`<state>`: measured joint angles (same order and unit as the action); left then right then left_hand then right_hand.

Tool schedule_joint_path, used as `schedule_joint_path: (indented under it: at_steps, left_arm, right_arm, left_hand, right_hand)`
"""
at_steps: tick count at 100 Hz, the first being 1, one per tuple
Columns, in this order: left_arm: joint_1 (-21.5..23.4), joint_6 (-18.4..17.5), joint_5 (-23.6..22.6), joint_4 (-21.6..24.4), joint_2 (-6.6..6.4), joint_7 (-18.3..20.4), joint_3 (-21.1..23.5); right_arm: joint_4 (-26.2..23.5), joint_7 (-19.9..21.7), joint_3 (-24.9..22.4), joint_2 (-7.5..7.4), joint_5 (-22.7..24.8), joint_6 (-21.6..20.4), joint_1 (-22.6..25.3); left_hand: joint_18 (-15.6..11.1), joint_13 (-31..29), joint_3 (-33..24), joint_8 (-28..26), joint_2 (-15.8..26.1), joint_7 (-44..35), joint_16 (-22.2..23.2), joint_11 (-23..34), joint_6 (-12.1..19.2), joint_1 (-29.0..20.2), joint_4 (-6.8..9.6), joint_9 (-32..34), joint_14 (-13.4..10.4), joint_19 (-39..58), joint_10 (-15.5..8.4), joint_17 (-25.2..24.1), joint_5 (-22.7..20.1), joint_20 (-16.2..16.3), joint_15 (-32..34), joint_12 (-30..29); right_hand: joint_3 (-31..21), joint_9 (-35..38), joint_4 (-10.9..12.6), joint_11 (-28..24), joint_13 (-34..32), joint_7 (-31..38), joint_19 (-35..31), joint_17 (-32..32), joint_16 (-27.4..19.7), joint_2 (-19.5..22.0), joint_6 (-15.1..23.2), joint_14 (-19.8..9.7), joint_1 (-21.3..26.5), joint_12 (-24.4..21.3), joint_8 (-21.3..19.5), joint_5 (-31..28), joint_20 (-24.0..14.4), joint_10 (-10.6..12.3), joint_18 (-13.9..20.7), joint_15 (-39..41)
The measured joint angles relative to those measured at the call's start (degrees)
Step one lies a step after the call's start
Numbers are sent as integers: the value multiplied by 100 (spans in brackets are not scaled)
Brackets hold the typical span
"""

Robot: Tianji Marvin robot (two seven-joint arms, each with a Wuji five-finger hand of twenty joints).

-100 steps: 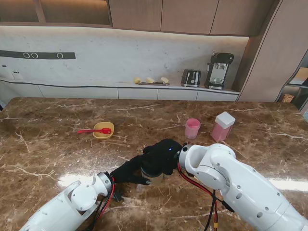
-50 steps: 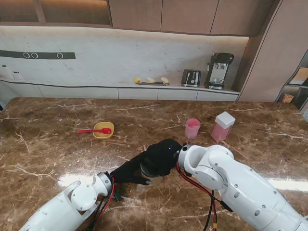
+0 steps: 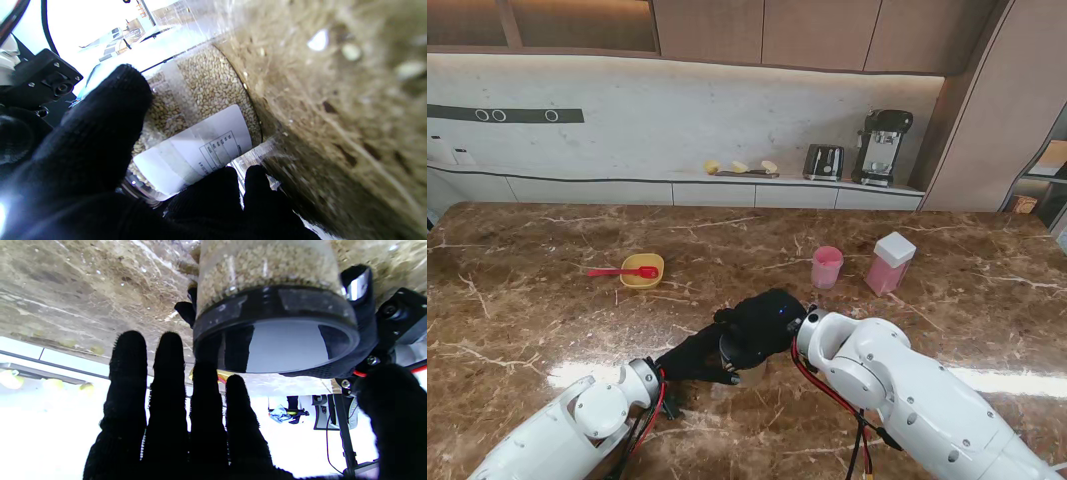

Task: Measure grain into the airtight container

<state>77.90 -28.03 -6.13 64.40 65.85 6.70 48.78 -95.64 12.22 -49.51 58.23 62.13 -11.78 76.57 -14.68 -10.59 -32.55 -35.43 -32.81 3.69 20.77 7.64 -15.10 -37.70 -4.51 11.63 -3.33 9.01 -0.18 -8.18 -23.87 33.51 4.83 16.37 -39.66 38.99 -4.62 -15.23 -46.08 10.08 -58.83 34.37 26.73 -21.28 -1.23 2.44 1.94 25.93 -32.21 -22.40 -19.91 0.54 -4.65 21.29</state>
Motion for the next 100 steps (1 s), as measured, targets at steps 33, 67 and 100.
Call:
schedule_joint_path:
  at_steps: [33, 67, 100]
  left_arm:
    - [-1, 0, 1, 3, -3, 14, 1]
    - [0, 0, -11, 6, -4, 8, -1]
    - [5, 6, -23, 18, -7, 16, 4]
  right_arm:
    - [-623, 536, -714, 9, 131, -442, 458]
    - [-562, 1548, -424, -208, -281, -928, -133]
    - [-289, 1553, -37, -212, -506, -871, -406]
  left_hand:
    - [0, 7, 0, 0, 0, 0, 0, 0, 0, 0, 0, 1, 0, 0, 0, -6, 0, 0, 0, 0]
    - [0, 7, 0, 0, 1, -3, 0, 0, -1, 0, 0, 45, 0, 0, 0, -6, -28, 0, 0, 0]
    - [1, 9, 0, 0, 1, -3, 0, 0, -1, 0, 0, 47, 0, 0, 0, -6, -30, 0, 0, 0]
  right_hand:
    - [-7, -1202, 0, 627, 1378, -75, 1229, -1145, -584, -1330, 188, 82, 1790, -351, -9, 81, 7, -7, -178, -1044]
    - [-2330, -2089, 37, 687, 1850, -512, 1557, -1059, -729, -2322, 642, 21, 3319, -420, -74, 610, 7, -137, -30, -1146]
    - [-2701, -1748, 32, 294, 1225, -605, 1174, -455, -429, -2322, 1212, -108, 3389, -343, -74, 468, -46, -44, 46, -583]
